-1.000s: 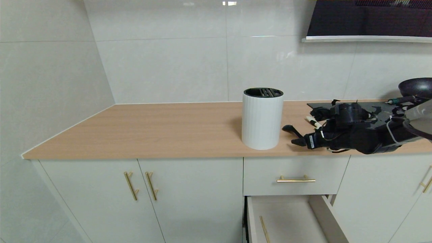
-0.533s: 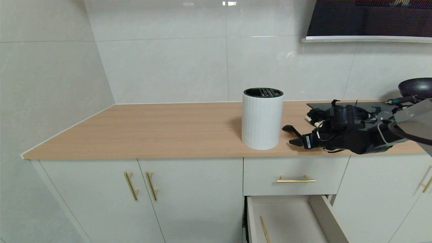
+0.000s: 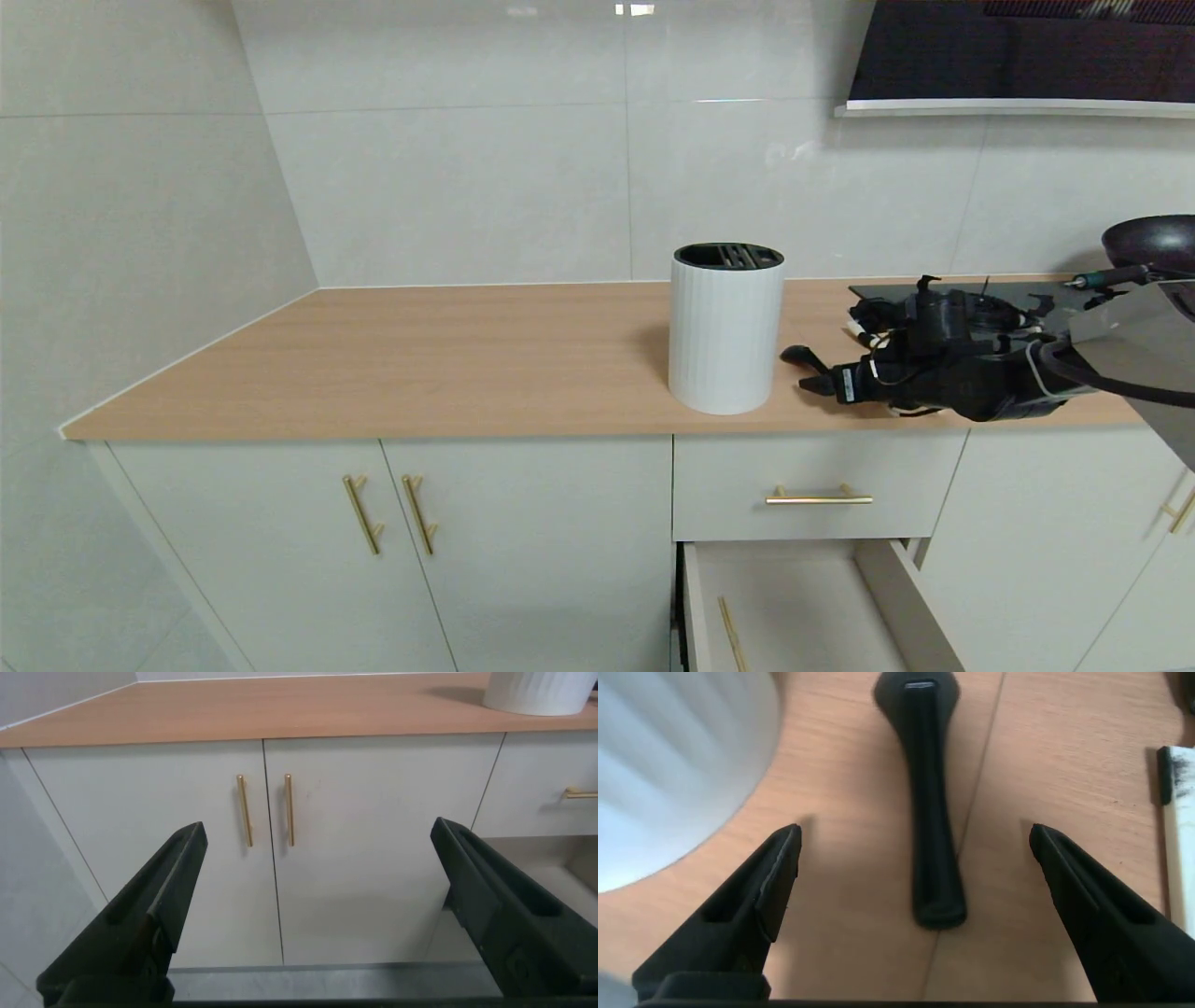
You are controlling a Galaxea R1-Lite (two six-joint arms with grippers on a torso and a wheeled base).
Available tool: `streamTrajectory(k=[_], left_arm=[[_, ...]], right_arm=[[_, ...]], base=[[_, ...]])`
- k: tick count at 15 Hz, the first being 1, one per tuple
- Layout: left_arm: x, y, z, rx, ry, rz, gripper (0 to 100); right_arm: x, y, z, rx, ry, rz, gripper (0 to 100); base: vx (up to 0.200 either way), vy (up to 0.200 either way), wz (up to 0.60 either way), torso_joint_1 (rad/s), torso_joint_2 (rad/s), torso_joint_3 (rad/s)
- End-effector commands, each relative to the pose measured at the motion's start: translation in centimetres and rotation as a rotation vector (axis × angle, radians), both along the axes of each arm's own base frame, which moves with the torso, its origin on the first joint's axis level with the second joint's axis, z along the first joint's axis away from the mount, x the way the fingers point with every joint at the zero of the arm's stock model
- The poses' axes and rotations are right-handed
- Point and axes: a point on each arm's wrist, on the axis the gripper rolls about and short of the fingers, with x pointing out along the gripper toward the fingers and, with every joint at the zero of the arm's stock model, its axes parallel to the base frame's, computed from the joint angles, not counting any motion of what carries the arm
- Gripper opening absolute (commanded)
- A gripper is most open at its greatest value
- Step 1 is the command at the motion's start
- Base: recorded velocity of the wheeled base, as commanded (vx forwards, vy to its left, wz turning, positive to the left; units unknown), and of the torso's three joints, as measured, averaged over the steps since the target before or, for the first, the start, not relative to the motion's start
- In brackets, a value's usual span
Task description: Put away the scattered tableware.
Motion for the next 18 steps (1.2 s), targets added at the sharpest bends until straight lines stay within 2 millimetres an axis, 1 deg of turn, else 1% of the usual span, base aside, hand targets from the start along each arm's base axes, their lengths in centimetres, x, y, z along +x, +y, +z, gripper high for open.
streamTrajectory(k=[1, 4, 5, 7, 9, 14, 16, 18], left_arm=[[0.0, 0.0, 0.0, 0.000, -0.001, 0.000, 100], [0.0, 0.0, 0.0, 0.000, 0.000, 0.000, 100], [0.0, 0.0, 0.0, 0.000, 0.000, 0.000, 100], [0.0, 0.0, 0.0, 0.000, 0.000, 0.000, 100], [0.0, 0.0, 0.0, 0.000, 0.000, 0.000, 100], [0.0, 0.0, 0.0, 0.000, 0.000, 0.000, 100], [0.0, 0.0, 0.0, 0.000, 0.000, 0.000, 100], [0.0, 0.0, 0.0, 0.000, 0.000, 0.000, 100]], right_arm=[[0.4, -0.2, -0.7, 0.000, 0.009, -0.005, 100], [0.8, -0.4, -1.0, 0.003, 0.011, -0.017, 100], [0.9, -0.5, -1.3, 0.003, 0.014, -0.033, 0], [0.9, -0.5, -1.3, 0.003, 0.016, -0.033, 0], [1.0, -0.4, -1.9, 0.001, 0.030, -0.032, 0], [0.9, -0.1, -2.0, 0.000, 0.031, -0.026, 0], [0.9, 0.0, -1.8, 0.007, 0.029, -0.036, 0], [0.2, 0.6, -0.1, 0.034, 0.016, -0.081, 0]], base=[[0.000, 0.000, 0.00, 0.000, 0.00, 0.000], [0.000, 0.000, 0.00, 0.000, 0.00, 0.000], [0.000, 0.000, 0.00, 0.000, 0.00, 0.000], [0.000, 0.000, 0.00, 0.000, 0.00, 0.000], [0.000, 0.000, 0.00, 0.000, 0.00, 0.000], [0.000, 0.000, 0.00, 0.000, 0.00, 0.000], [0.000, 0.000, 0.00, 0.000, 0.00, 0.000], [0.000, 0.000, 0.00, 0.000, 0.00, 0.000]])
